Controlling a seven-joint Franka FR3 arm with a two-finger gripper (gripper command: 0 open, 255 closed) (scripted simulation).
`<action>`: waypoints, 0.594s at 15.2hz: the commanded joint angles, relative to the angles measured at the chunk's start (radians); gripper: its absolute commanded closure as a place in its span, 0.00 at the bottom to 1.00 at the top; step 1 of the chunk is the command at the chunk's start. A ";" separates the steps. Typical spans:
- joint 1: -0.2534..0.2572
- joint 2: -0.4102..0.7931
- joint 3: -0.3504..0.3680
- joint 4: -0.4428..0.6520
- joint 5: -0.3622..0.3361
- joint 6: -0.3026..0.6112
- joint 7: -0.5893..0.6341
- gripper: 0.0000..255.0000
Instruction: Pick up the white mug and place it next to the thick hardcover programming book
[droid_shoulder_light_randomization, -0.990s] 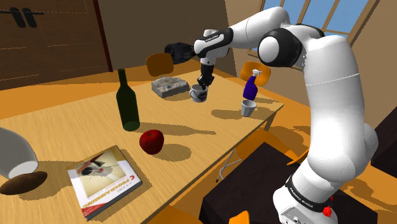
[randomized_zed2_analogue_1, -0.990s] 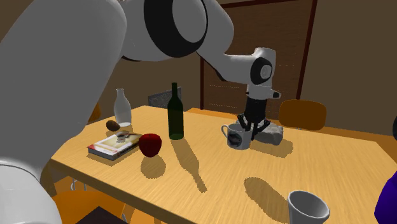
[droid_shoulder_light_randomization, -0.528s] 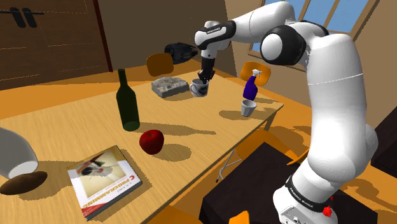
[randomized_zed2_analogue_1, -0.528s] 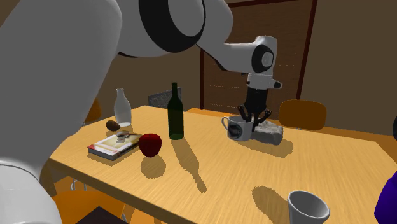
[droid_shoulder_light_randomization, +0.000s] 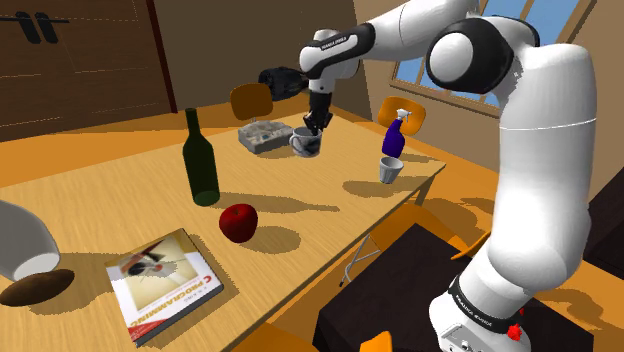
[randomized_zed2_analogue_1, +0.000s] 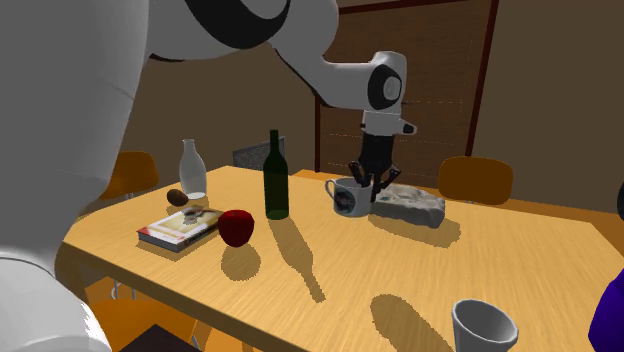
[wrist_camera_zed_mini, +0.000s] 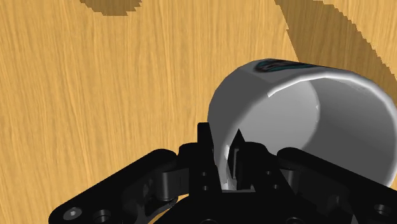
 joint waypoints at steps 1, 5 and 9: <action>0.032 -0.049 0.009 -0.067 -0.006 0.021 0.039 1.00; 0.090 -0.125 0.031 -0.181 -0.016 0.063 0.115 1.00; 0.146 -0.187 0.057 -0.271 -0.023 0.097 0.196 1.00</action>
